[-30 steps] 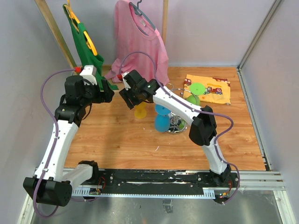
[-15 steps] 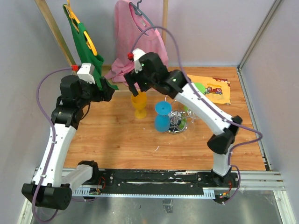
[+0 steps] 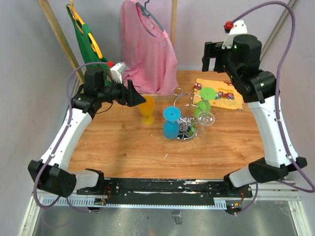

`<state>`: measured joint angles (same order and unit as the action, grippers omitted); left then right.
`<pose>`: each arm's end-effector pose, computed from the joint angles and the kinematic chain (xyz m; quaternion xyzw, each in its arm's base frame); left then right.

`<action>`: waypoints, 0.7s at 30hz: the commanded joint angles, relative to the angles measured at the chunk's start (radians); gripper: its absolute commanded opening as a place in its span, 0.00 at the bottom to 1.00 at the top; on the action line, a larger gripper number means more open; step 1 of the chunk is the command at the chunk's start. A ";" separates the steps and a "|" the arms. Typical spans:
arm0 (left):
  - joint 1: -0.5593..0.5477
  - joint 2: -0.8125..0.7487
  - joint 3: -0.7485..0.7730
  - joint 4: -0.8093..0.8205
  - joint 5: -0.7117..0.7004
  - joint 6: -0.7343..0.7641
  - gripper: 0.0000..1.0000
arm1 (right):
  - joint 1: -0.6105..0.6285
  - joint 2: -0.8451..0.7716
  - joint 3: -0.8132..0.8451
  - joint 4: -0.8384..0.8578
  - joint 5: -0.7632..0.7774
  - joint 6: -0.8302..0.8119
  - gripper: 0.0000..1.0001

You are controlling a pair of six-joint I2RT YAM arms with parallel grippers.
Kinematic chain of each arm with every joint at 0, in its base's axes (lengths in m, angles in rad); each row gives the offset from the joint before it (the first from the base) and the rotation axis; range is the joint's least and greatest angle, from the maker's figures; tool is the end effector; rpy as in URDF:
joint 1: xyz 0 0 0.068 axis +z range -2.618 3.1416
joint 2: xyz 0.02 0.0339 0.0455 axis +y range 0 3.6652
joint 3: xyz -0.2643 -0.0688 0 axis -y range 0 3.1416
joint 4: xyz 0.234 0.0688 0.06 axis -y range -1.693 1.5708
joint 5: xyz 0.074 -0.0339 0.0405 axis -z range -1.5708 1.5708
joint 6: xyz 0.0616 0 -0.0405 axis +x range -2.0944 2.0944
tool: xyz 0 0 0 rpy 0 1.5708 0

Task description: Take the wine glass off the wine glass rack

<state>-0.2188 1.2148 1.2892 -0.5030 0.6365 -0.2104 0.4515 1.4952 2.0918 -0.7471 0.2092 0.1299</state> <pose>0.2548 -0.0942 0.3871 0.1725 0.7983 -0.3665 0.4456 0.2689 0.1162 0.5380 -0.0535 0.7553 0.1100 0.6439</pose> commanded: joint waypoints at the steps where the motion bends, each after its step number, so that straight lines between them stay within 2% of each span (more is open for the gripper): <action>1: -0.061 0.095 0.056 -0.025 0.224 -0.066 0.78 | -0.068 -0.078 -0.109 -0.029 0.039 0.009 0.98; 9: -0.127 0.309 0.179 -0.091 0.463 -0.085 0.77 | -0.109 -0.202 -0.267 -0.031 0.077 0.039 0.98; 21: -0.153 0.397 0.171 -0.120 0.532 -0.142 0.74 | -0.132 -0.262 -0.353 -0.033 0.089 0.033 0.98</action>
<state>-0.3614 1.6047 1.4521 -0.6033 1.0988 -0.3214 0.3321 1.2461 1.7576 -0.7834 0.2821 0.1528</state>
